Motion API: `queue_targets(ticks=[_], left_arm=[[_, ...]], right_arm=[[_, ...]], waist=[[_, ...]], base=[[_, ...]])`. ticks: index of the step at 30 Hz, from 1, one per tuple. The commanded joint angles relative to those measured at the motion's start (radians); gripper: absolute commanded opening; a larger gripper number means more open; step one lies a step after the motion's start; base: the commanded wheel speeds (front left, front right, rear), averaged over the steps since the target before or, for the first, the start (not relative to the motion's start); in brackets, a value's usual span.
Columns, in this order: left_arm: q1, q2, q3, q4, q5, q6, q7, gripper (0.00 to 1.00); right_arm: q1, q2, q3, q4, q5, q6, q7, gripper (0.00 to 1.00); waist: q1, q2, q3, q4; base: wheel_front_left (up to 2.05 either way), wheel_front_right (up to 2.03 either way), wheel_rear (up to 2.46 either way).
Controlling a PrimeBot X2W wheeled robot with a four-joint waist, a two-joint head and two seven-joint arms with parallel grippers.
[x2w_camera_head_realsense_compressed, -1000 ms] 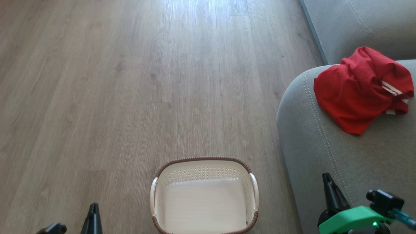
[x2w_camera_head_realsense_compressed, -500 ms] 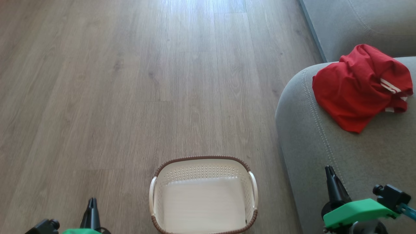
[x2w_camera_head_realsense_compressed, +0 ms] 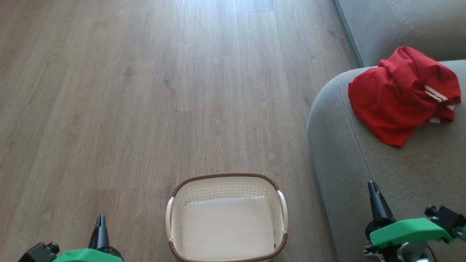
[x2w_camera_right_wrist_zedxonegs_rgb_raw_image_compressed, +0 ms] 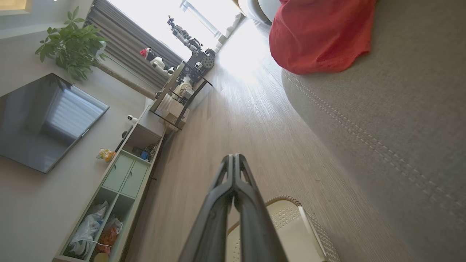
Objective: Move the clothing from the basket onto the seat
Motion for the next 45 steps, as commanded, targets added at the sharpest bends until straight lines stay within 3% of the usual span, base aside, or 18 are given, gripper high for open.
queue_targets(ticks=[1,45], left_arm=[[-0.048,0.002,0.041,-0.026,-0.022,-0.010,0.006,0.00],[-0.120,-0.095,0.223,-0.029,-0.381,-0.136,0.126,0.00]], right_arm=[[-0.059,-0.021,0.004,-0.032,0.032,0.000,0.009,0.00],[-0.136,-0.068,0.013,-0.035,0.561,0.000,0.086,0.00]], waist=[[0.0000,0.0000,0.001,-0.001],[0.0000,0.0000,0.024,-0.025]], base=[[0.00,0.00,0.00],[0.00,0.00,0.00]])
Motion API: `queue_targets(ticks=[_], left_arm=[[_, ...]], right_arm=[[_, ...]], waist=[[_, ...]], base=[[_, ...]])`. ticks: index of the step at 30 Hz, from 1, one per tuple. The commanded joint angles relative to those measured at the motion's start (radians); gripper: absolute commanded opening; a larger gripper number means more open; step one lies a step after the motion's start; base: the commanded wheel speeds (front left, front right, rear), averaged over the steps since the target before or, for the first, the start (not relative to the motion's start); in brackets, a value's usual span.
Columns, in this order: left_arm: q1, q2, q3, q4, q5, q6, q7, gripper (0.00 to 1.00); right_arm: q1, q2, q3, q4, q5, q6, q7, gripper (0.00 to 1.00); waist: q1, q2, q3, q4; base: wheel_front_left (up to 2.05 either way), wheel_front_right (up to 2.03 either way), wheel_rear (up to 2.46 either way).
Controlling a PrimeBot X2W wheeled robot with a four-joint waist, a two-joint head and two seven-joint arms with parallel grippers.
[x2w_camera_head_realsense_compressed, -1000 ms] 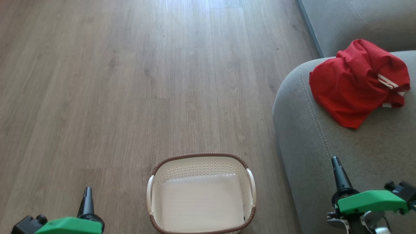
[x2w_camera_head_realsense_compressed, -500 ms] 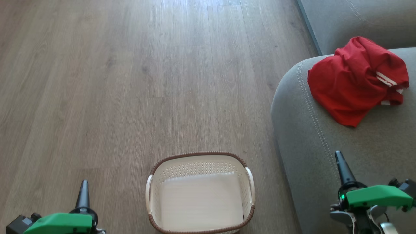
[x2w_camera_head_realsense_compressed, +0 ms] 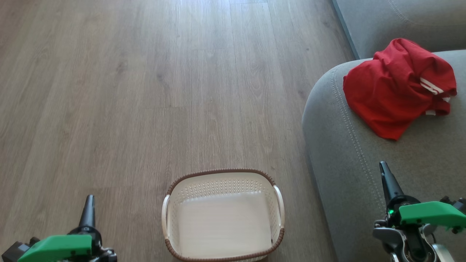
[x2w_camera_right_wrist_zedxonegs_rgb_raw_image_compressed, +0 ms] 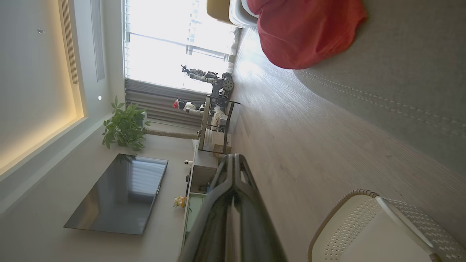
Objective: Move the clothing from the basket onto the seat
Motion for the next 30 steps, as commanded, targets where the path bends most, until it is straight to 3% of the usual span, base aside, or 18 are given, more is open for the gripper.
queue_targets(ticks=[1,18,30], left_arm=[[-0.059,0.003,0.045,-0.029,-0.022,-0.013,0.007,0.00],[-0.089,-0.038,0.121,-0.030,-0.172,-0.067,0.058,0.00],[-0.090,-0.040,0.123,-0.030,-0.174,-0.067,0.060,0.00]], right_arm=[[-0.058,-0.023,0.020,-0.035,0.034,0.000,0.010,0.00],[-0.089,-0.054,0.039,-0.039,0.269,0.000,0.030,0.00],[-0.089,-0.068,0.057,-0.043,0.288,0.000,0.016,0.00]], waist=[[0.0000,0.0000,0.001,-0.001],[0.0000,0.0000,0.011,-0.011],[0.0000,0.0000,0.011,-0.011]], base=[[0.00,0.00,0.00],[0.00,0.00,0.00],[0.00,0.00,0.00]])
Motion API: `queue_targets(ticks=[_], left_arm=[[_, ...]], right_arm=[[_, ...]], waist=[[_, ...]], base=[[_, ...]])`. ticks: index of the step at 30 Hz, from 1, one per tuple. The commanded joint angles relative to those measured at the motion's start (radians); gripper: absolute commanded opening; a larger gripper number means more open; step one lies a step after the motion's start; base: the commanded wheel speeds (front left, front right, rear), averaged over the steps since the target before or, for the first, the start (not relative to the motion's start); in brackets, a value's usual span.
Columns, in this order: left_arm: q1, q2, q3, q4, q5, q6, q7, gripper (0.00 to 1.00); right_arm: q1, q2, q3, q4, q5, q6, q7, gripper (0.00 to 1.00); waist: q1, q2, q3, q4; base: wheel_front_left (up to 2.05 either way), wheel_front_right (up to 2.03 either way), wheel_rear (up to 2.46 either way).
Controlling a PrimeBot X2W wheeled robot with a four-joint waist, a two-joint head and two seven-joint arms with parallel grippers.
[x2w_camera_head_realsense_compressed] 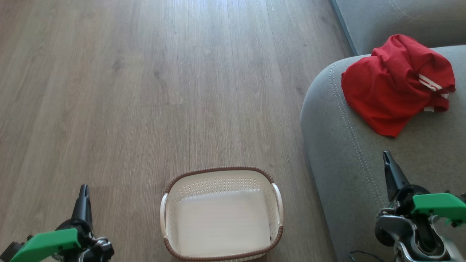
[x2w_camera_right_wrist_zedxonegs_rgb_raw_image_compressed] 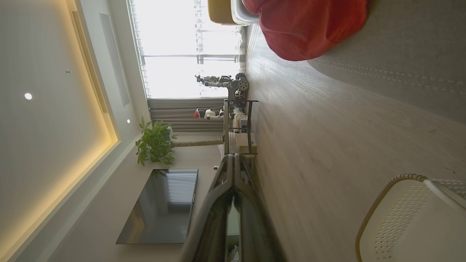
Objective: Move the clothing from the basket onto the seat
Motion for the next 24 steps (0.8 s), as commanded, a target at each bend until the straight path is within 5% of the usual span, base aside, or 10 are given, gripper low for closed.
queue_targets(ticks=[1,24], left_arm=[[-0.049,0.011,0.038,-0.030,-0.001,-0.008,0.006,0.00],[-0.049,0.010,0.039,-0.031,0.001,-0.008,0.007,0.00]], right_arm=[[-0.051,-0.021,0.024,-0.039,0.007,0.000,-0.008,0.00],[-0.050,-0.050,0.061,-0.047,0.039,0.000,-0.037,0.00]], waist=[[0.0000,0.0000,0.000,0.000],[0.0000,0.0000,0.000,0.000]], base=[[0.00,0.00,0.00],[0.00,0.00,0.00]])
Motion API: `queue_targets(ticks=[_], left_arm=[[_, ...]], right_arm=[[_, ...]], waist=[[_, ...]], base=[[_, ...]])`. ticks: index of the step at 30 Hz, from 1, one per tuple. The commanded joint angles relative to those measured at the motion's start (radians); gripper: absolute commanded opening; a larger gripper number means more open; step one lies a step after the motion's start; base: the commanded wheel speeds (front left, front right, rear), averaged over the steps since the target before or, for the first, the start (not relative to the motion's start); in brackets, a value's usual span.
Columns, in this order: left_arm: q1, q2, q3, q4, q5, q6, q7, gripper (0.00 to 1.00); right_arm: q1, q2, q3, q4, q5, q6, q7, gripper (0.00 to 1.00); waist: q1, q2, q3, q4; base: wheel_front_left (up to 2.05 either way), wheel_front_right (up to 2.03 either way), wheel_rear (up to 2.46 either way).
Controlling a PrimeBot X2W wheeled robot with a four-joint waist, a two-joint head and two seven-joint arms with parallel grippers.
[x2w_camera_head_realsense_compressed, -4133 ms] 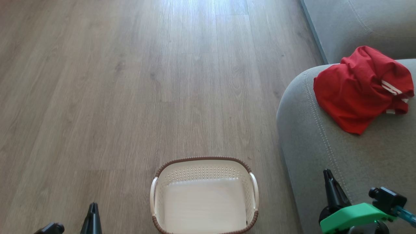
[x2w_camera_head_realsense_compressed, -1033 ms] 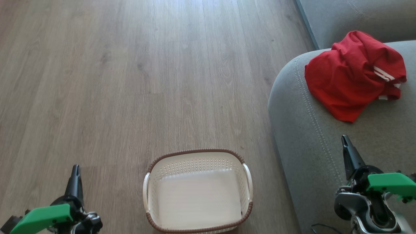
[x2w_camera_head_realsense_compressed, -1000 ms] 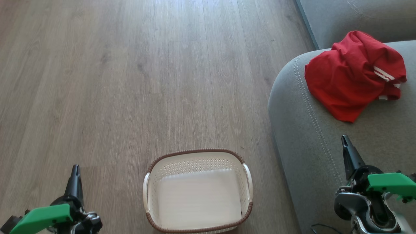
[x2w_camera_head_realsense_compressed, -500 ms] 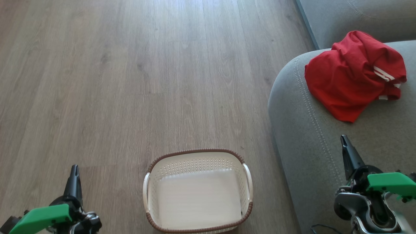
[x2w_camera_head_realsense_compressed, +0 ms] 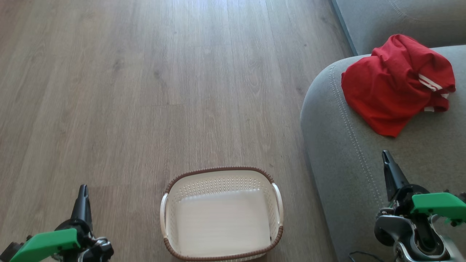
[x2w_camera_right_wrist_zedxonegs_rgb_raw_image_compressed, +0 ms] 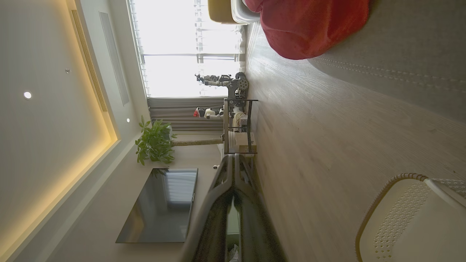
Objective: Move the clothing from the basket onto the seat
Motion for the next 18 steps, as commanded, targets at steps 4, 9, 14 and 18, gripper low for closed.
queue_targets(ticks=[4,9,14,18], left_arm=[[-0.049,0.011,0.035,-0.031,0.001,-0.008,0.007,0.00],[-0.049,0.010,0.036,-0.031,0.001,-0.008,0.007,0.00],[-0.049,0.010,0.036,-0.031,0.001,-0.008,0.007,0.00],[-0.049,0.010,0.036,-0.031,0.001,-0.008,0.008,0.00]], right_arm=[[-0.050,-0.027,0.027,-0.040,0.013,0.000,-0.012,0.00],[-0.050,-0.034,0.036,-0.042,0.021,0.000,-0.019,0.00],[-0.050,-0.040,0.045,-0.045,0.028,0.000,-0.027,0.00],[-0.050,-0.046,0.052,-0.046,0.035,0.000,-0.033,0.00]], waist=[[0.0000,0.0000,0.000,0.000],[0.0000,0.0000,0.000,0.000],[0.0000,0.0000,0.000,0.000],[0.0000,0.0000,0.000,0.000]], base=[[0.00,0.00,0.00],[0.00,0.00,0.00],[0.00,0.00,0.00],[0.00,0.00,0.00]])
